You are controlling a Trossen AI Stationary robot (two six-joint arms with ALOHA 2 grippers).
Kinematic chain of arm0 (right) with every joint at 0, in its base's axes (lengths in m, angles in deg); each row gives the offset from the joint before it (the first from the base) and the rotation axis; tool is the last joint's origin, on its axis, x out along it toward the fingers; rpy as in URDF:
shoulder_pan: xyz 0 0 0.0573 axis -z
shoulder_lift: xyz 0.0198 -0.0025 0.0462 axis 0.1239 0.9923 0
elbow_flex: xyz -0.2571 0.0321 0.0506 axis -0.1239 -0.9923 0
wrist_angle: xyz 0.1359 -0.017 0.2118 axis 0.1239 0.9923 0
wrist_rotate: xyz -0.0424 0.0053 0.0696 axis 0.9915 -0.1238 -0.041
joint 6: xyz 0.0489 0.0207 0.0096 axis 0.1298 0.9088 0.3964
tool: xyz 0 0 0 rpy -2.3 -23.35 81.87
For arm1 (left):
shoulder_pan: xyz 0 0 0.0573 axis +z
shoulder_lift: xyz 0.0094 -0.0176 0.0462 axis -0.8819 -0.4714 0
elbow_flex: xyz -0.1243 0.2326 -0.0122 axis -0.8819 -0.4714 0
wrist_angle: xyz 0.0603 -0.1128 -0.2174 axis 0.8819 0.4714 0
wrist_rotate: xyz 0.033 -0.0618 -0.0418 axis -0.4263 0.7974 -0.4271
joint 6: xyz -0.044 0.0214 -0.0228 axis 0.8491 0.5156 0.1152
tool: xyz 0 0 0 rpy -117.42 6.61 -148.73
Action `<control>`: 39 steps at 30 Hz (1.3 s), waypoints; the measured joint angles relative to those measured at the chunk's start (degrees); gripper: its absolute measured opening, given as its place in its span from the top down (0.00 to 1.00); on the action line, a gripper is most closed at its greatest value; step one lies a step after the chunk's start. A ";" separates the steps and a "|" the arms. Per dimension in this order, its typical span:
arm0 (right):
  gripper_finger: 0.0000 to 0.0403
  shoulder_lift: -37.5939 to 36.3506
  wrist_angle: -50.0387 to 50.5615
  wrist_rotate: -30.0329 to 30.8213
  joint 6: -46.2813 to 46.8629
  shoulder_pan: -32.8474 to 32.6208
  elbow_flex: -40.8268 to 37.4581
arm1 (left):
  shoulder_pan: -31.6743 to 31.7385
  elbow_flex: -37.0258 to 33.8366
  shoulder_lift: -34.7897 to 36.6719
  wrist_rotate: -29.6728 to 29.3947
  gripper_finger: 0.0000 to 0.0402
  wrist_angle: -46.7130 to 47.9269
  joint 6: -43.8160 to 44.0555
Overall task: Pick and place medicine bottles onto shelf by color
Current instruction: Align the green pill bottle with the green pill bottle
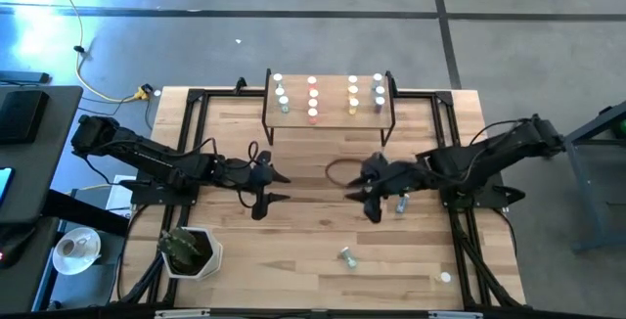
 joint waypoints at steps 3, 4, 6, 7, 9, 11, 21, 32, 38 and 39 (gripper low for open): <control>0.62 3.15 3.16 0.00 0.21 -1.83 2.06 | 0.00 0.00 0.00 -0.04 0.47 0.01 -0.06; 0.62 4.13 3.49 0.00 0.97 -2.34 2.22 | 0.00 0.00 0.00 -0.04 0.47 0.02 -0.04; 0.62 5.84 4.21 -0.08 3.57 -3.17 2.23 | 0.00 0.00 0.00 -0.04 0.47 0.21 -0.04; 0.62 6.68 4.70 -0.39 5.21 -3.48 2.24 | 0.00 0.00 0.00 -0.04 0.47 0.21 -0.04; 0.62 8.34 6.15 -1.91 8.83 -4.05 2.28 | 0.00 0.00 0.00 -0.07 0.47 0.21 -0.03; 0.62 9.78 7.86 -3.78 12.89 -4.65 2.28 | 0.00 0.00 0.00 -0.09 0.47 0.21 -0.03; 0.62 12.70 4.56 -8.22 20.16 -8.55 2.30 | -0.01 0.00 0.00 -0.15 0.47 0.65 2.58; 0.62 12.70 -1.82 -4.48 24.37 -12.08 2.36 | -0.04 0.00 0.00 0.07 0.47 1.25 3.90; 0.62 13.60 0.15 -2.24 24.29 -12.73 4.97 | -0.04 0.00 -0.02 0.20 0.47 2.33 3.92; 0.62 14.22 1.82 -2.09 23.95 -12.73 6.51 | -0.04 0.00 -0.02 0.19 0.47 2.43 3.92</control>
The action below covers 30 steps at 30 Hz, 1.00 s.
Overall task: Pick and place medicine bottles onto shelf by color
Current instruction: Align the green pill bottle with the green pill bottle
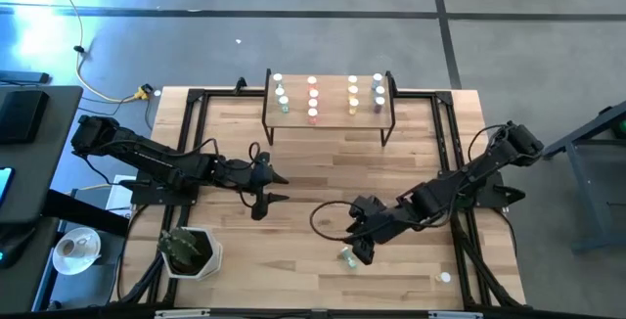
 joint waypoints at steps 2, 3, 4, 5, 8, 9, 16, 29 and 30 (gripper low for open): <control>0.62 1.78 5.16 0.06 -1.17 0.00 3.96 | 0.00 0.00 0.00 0.00 0.47 0.12 0.00; 0.62 2.93 8.54 0.13 -1.68 0.00 6.08 | 0.00 0.00 0.00 0.00 0.47 0.19 0.00; 0.62 4.04 12.43 0.60 -1.90 0.04 7.99 | 0.00 0.00 0.00 0.00 0.47 0.22 -0.01; 0.62 5.31 16.42 1.43 -1.72 0.04 9.84 | 0.00 0.00 0.00 -0.02 0.47 0.22 0.00; 0.62 9.41 24.16 2.03 0.46 0.04 14.03 | 0.00 0.00 0.00 -0.02 0.47 0.27 0.00; 0.62 10.72 25.26 1.58 0.96 0.04 14.86 | 0.00 0.00 0.00 -0.02 0.47 0.27 0.00; 0.62 17.57 25.10 -5.48 1.98 -0.43 17.25 | 0.00 0.00 0.00 -0.02 0.47 0.33 0.00; 0.62 20.40 23.33 -6.93 7.75 -0.31 17.20 | 0.00 0.00 0.00 -0.04 0.47 0.35 -0.02; 0.62 20.40 22.94 -6.93 8.04 -0.31 17.20 | 0.00 0.00 0.00 -0.05 0.47 0.37 -0.02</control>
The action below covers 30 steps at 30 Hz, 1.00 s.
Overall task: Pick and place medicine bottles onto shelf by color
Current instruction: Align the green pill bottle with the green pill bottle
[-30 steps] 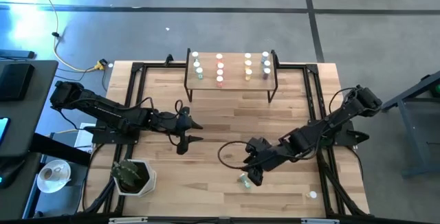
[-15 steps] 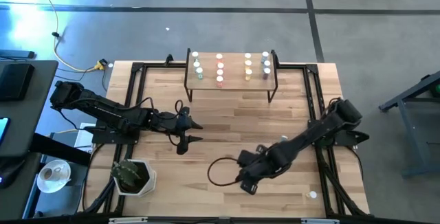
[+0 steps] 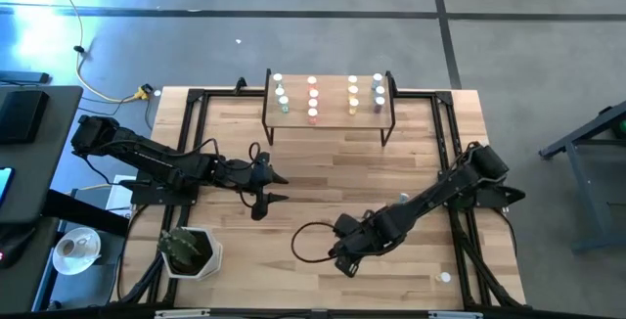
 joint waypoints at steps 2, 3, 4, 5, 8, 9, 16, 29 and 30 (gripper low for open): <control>0.62 0.01 -0.86 0.03 0.42 -0.06 -0.01 | -0.02 0.00 0.00 -0.01 0.47 -0.01 0.00; 0.62 0.10 -1.10 0.22 1.17 -0.07 -0.02 | -0.02 0.00 0.00 -0.01 0.47 -0.01 0.00; 0.62 0.36 -1.15 0.75 1.77 -0.08 -0.02 | 0.00 0.00 0.00 -0.01 0.47 -0.01 0.00; 0.62 0.80 -1.04 1.20 2.63 -0.15 -0.02 | -0.01 0.00 0.00 -0.01 0.47 -0.01 0.00; 0.62 3.15 -1.11 0.84 4.22 -0.59 -0.06 | 0.00 0.00 0.00 -0.03 0.47 -0.01 -0.02; 0.62 3.94 -1.31 0.08 4.25 -0.73 -0.11 | -0.01 0.00 0.00 -0.03 0.47 0.00 -0.01; 0.62 6.33 -2.60 -1.77 8.00 -1.09 -0.13 | -0.02 0.00 0.00 -0.08 0.47 0.01 -0.02; 0.62 10.32 -4.70 -3.48 8.02 -2.23 -0.13 | -0.02 0.00 0.00 -0.08 0.47 -0.01 -0.02; 0.62 10.70 -4.67 -3.52 8.40 -2.23 -0.13 | -0.02 0.00 0.00 -0.08 0.47 -0.01 -0.01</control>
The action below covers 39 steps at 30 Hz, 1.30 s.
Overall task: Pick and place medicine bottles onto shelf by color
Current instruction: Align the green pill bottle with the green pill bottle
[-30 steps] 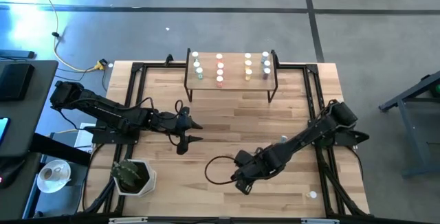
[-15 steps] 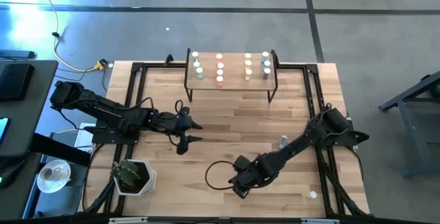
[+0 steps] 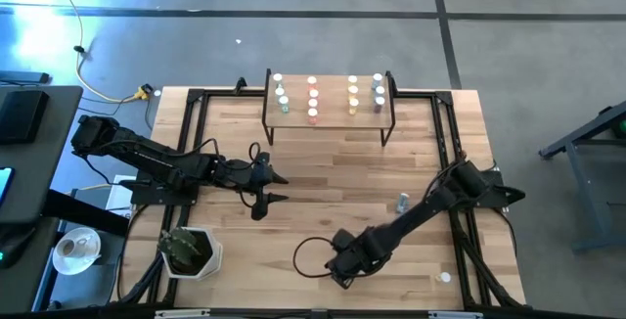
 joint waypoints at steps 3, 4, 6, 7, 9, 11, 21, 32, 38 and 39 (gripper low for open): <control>0.62 1.36 0.12 -0.62 0.32 -0.02 0.00 | 0.00 0.00 0.00 0.02 0.47 0.00 -0.01; 0.62 1.76 0.12 -0.65 0.39 0.00 0.00 | 0.02 0.00 0.00 0.03 0.47 0.00 -0.01; 0.62 2.37 0.12 -0.81 0.36 0.00 0.00 | 0.00 0.00 0.00 0.04 0.47 0.00 -0.01; 0.62 2.55 0.13 -0.84 0.36 0.02 0.02 | 0.00 0.00 0.00 0.04 0.47 0.00 0.01; 0.62 2.59 0.11 -1.09 0.31 0.02 0.04 | 0.00 0.00 0.00 0.04 0.47 0.00 0.00; 0.62 2.59 0.11 -1.64 0.34 0.04 0.04 | 0.00 0.00 0.00 0.04 0.47 -0.01 0.00; 0.84 2.57 0.37 -1.60 -2.42 0.42 0.06 | 0.00 0.04 0.00 0.07 0.47 0.00 0.00; 0.81 -1.36 -0.95 4.83 -8.45 2.31 0.04 | 0.01 5.19 5.35 0.35 0.47 9.45 -6.03; 0.81 -5.42 -5.68 11.19 -17.31 4.09 0.04 | 0.02 6.92 10.66 1.06 0.47 15.41 -6.48; 0.81 -5.91 -7.06 11.77 -19.64 4.64 0.04 | 0.02 7.02 11.35 1.98 0.47 15.66 -6.48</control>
